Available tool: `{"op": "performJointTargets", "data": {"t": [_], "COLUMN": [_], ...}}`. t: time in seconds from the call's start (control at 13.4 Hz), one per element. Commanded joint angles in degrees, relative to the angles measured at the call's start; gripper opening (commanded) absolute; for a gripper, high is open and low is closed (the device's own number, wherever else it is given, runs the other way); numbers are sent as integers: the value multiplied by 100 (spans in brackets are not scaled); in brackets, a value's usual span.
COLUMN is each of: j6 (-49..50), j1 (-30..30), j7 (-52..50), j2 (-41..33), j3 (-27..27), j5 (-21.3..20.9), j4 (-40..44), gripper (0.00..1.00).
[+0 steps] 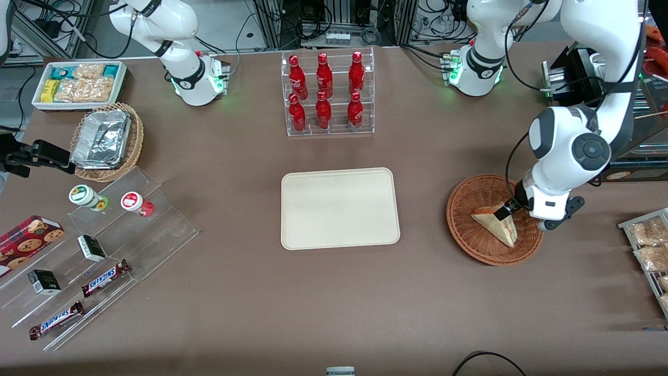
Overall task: Place sandwich from basket to tray
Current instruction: 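Lower the left gripper and close it on the wrapped sandwich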
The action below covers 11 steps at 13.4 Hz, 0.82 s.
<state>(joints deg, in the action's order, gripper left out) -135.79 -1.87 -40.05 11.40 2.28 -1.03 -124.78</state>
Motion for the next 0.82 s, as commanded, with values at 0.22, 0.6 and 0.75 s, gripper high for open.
{"op": "performJointTargets", "data": {"t": [0.22,0.6,0.75], "j6": [-457,-598,-607], "j1": [2,2,-6], "j7": [-285,-293,-424], "j2": [248,407,425], "j3": [44,44,44], "j5": [-38,-29,-29], "j4": [-47,-47,-38], "gripper": [100,100,67]}}
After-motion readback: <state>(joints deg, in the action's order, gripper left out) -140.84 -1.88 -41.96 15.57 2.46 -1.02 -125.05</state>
